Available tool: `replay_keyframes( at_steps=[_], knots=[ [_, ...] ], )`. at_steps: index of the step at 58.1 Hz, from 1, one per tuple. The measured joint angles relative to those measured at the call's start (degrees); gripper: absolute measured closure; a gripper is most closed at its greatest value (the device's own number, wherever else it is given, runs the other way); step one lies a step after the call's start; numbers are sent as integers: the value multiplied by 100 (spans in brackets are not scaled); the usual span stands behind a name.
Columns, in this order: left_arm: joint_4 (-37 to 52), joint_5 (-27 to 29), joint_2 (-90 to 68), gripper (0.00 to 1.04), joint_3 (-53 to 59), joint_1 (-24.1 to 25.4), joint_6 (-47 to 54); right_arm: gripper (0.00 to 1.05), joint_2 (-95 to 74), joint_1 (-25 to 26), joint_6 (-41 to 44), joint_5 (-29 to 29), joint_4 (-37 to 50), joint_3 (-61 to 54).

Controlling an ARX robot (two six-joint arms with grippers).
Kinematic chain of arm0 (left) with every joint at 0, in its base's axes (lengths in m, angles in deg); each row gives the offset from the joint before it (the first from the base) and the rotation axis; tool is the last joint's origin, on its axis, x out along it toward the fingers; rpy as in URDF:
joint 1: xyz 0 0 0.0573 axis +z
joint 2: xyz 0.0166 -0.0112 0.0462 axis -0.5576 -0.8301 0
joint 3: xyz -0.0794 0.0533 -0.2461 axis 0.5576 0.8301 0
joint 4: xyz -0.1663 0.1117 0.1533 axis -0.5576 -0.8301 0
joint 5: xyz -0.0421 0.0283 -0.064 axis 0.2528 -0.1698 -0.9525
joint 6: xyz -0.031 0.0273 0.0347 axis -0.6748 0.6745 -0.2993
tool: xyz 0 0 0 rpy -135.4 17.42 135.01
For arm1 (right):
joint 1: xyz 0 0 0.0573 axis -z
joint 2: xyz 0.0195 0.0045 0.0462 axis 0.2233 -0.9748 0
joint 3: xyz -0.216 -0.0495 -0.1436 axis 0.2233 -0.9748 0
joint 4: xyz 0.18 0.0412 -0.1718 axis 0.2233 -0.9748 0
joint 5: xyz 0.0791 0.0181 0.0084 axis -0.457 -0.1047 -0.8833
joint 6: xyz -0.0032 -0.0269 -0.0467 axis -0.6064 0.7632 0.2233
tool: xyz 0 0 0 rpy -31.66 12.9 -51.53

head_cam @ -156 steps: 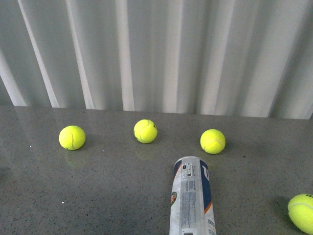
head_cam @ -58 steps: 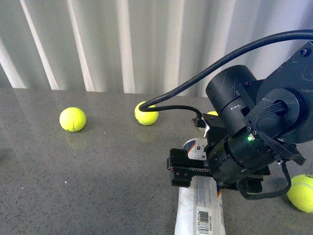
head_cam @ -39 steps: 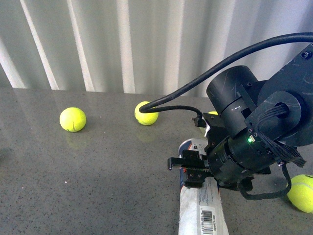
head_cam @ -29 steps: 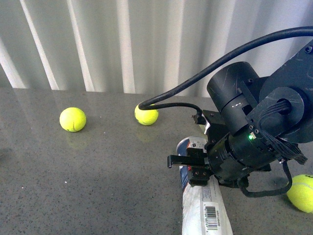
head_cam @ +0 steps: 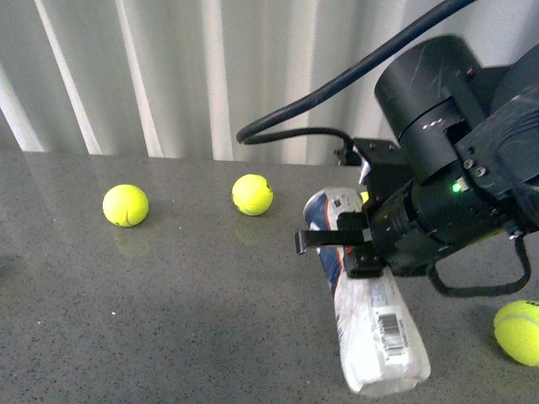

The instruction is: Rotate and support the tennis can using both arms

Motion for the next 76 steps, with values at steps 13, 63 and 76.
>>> replay_keyframes(
  at_steps=[13, 63, 76],
  knots=[
    [0, 0, 0, 7, 0, 0, 0, 98, 885, 160, 1770, 343, 1034, -638],
    [0, 0, 0, 7, 0, 0, 0, 98, -669, -442, 7510, -1215, 2813, -588],
    [0, 0, 0, 7, 0, 0, 0, 98, -1314, -640, 7414, -1228, 2555, 155]
  ],
)
